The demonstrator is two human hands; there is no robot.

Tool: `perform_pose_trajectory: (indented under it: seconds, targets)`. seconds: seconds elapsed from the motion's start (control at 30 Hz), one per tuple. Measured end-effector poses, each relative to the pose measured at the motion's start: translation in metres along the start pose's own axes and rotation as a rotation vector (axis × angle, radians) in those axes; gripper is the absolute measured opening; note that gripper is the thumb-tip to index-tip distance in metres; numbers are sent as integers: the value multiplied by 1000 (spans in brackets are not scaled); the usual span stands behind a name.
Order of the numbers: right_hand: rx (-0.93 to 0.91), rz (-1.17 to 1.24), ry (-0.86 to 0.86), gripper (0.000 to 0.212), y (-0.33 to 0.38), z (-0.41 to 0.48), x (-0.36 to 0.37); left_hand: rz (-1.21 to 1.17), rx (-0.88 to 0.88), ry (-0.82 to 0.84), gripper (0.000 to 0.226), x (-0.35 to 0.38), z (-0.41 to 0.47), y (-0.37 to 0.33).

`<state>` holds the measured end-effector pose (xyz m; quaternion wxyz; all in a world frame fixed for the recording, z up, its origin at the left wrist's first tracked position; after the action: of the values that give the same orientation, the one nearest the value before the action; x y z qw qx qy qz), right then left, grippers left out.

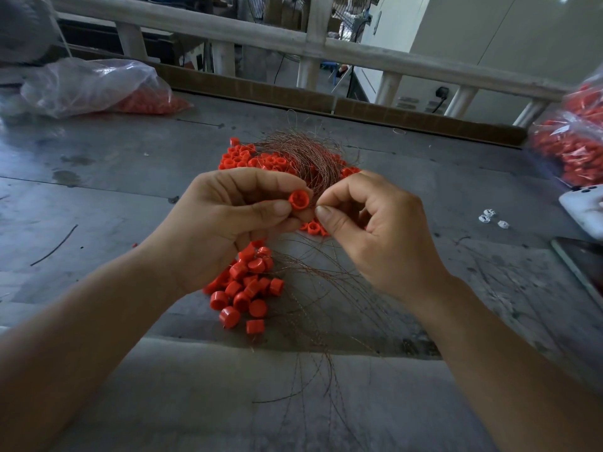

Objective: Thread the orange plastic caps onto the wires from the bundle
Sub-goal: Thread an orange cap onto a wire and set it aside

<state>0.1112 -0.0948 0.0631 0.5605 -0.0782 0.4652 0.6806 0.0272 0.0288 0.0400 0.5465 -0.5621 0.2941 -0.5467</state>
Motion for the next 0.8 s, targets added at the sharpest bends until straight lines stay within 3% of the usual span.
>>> perform_pose_trajectory:
  seconds: [0.27, 0.57, 0.8]
  targets:
    - [8, 13, 20, 4, 0, -1, 1, 6, -8, -3, 25, -1, 0, 1]
    - [155, 373, 93, 23, -5, 0, 1, -98, -15, 72, 24, -1, 0, -2]
    - [240, 441, 216, 34, -7, -1, 13, -128, -57, 161, 22, 5, -2, 5]
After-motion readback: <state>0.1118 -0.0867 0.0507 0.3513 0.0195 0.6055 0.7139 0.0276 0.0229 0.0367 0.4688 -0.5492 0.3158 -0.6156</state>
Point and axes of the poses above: each hand's wrist, its own z-axis towards the middle knuckle, its own x-axis out of the palm, y = z × x, the point moved 4 cm from there along z, towards the middle knuckle, and after that the axes turned 3 degrees about y, right-handed, at the moved point
